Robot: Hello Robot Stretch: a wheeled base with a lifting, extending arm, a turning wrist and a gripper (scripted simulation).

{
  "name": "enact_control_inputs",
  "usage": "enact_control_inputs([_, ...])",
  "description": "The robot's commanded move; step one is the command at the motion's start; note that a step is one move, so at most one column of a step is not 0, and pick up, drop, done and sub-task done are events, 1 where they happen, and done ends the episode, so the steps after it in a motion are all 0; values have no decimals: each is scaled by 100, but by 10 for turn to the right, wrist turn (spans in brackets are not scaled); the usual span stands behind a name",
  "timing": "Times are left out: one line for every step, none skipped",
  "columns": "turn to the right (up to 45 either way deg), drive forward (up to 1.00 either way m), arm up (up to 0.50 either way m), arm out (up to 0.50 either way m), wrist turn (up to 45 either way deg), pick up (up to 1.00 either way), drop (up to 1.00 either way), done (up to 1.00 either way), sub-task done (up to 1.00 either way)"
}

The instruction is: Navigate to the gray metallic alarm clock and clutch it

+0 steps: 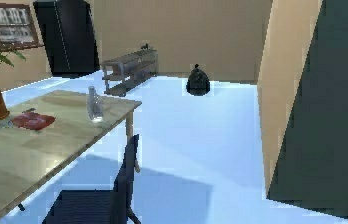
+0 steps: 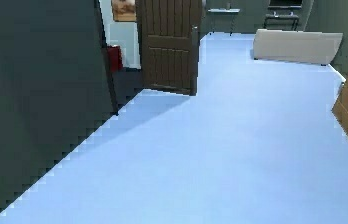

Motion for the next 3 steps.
enact_control_inputs([0,5,0,0,0,0,0,0,0])
enact_control_inputs([300,0,0,0,0,0,0,0,0])
enact_control_inputs([0,85,0,0,0,0,0,0,0])
